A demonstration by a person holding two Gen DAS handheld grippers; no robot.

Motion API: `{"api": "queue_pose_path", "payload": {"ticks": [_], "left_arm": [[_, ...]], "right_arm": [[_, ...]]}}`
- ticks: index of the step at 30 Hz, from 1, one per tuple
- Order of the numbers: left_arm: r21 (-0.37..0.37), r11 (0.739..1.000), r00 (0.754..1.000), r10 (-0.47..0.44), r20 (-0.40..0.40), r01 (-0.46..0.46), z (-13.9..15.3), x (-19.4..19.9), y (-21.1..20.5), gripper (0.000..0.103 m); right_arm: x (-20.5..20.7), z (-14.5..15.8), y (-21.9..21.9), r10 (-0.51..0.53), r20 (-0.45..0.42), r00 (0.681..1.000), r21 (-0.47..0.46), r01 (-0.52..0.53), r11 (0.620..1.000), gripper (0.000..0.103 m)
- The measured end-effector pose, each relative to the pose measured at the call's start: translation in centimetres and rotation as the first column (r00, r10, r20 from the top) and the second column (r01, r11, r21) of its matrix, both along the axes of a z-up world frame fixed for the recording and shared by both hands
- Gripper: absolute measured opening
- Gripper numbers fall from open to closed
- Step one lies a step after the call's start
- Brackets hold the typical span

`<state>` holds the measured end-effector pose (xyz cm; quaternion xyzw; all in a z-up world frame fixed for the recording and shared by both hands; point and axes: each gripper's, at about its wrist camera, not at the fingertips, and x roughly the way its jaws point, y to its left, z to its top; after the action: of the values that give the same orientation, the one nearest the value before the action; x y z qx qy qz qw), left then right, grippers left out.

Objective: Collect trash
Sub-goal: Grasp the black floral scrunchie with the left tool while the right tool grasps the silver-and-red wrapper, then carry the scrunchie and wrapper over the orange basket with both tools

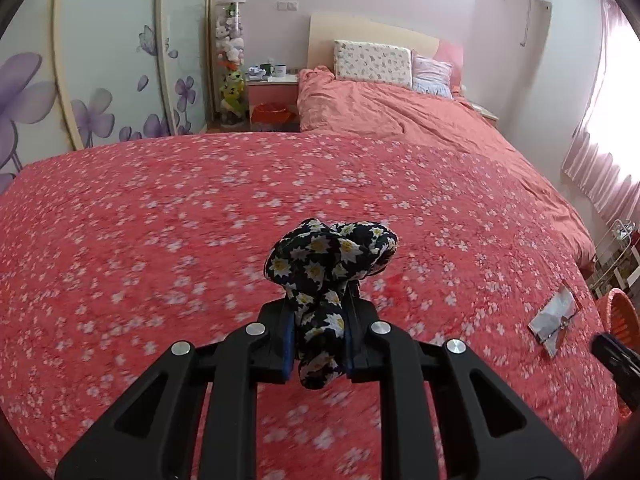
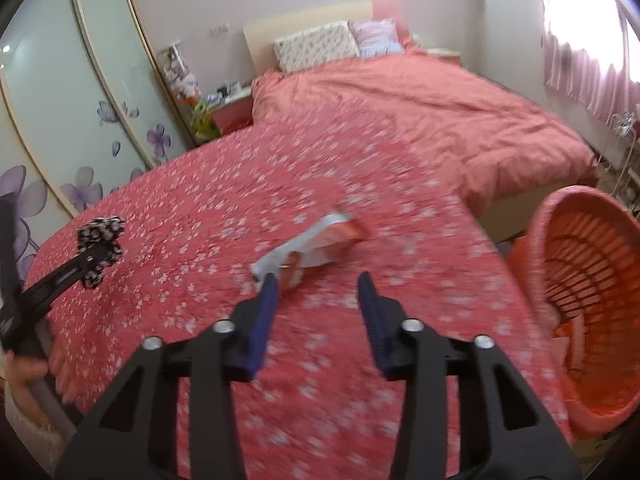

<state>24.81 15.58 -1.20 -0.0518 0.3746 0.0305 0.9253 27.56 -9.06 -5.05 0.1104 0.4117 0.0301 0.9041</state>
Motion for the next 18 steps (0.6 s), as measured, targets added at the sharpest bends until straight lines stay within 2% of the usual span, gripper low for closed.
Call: {"api": "queue_pose_path", "payload": {"ticks": [4, 10, 11, 12, 14, 18], "left_arm": [[0.0, 1.0, 1.0, -0.006, 0.014, 0.006, 0.4, -0.7, 0.6, 0.017], [-0.009, 0.999, 0.999, -0.037, 0.018, 0.037, 0.3, -0.8, 0.4, 0.017], [-0.009, 0.999, 0.999, -0.041, 0.016, 0.041, 0.2, -0.8, 0.2, 0.017], [-0.009, 0.999, 0.999, -0.046, 0.015, 0.046, 0.2, -0.7, 0.1, 0.017], [-0.009, 0.999, 0.999, -0.053, 0.012, 0.053, 0.0, -0.7, -0.2, 0.017], [-0.009, 0.998, 0.998, -0.065, 0.006, 0.066, -0.2, -0.4, -0.8, 0.017]], "right_arm": [[2.1, -1.0, 0.8, -0.039, -0.043, 0.998, 0.016, 0.04, 0.999, 0.03], [4.1, -2.3, 1.5, -0.087, -0.075, 0.993, -0.018, 0.085, 0.996, 0.03], [4.3, -2.3, 1.7, -0.083, -0.069, 0.994, -0.03, 0.081, 0.996, 0.026], [4.5, -2.4, 1.9, -0.075, -0.067, 0.995, -0.036, 0.073, 0.997, 0.017], [4.7, -2.6, 2.0, -0.062, -0.056, 0.996, -0.038, 0.06, 0.997, 0.011], [4.4, -2.5, 1.7, -0.041, -0.034, 0.999, -0.027, 0.04, 0.999, 0.006]]}}
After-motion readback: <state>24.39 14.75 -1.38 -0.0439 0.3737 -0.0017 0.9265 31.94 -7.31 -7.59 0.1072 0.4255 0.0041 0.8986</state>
